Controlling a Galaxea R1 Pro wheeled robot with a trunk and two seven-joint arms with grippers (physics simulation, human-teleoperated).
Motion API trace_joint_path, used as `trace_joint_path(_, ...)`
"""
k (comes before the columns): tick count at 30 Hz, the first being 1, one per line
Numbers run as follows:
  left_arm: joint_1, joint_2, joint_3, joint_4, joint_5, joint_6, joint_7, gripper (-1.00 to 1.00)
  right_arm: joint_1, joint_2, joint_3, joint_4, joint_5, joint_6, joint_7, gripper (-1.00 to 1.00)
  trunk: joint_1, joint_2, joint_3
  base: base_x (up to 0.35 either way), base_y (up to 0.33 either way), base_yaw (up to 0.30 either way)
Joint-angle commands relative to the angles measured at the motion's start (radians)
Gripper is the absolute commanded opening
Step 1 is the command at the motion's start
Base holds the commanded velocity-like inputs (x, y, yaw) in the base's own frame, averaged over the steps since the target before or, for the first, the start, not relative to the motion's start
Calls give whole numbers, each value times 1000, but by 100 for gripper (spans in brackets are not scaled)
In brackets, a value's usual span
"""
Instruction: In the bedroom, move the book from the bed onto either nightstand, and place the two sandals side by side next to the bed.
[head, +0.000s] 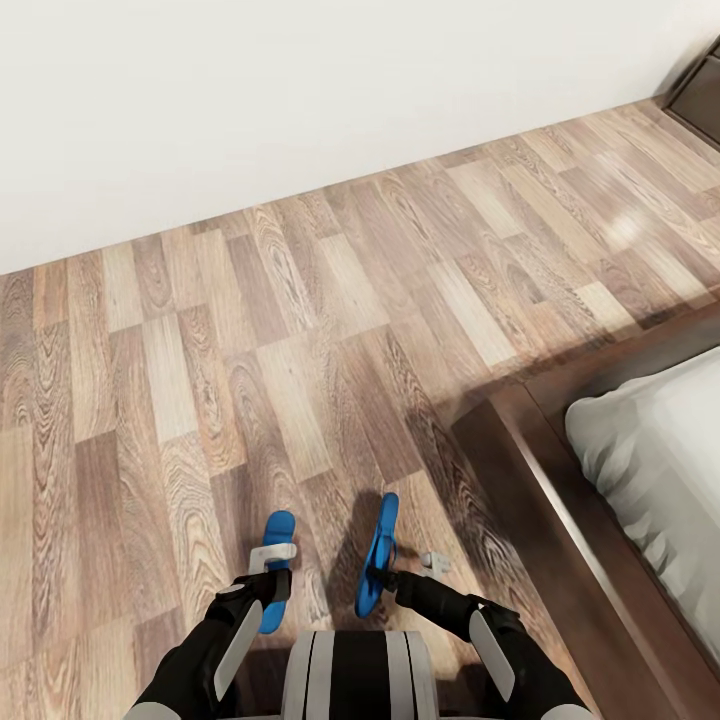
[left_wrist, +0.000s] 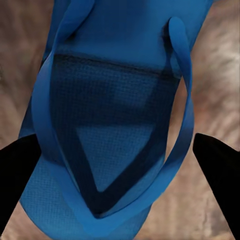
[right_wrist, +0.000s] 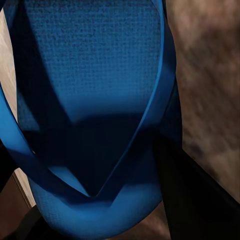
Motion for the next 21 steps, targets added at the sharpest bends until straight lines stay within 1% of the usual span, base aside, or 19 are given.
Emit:
trace_joint_path(1, 0, 1, -3, -1, 6, 4, 9, -100, 0, 0, -2, 0, -9, 9, 1, -100, 0, 0, -1, 0, 0, 0)
trace_joint_path(21, 0, 1, -3, -1, 6, 5, 8, -100, 0, 0, -2, -1, -9, 9, 1, -100, -9, 4, 77, 0, 0, 0)
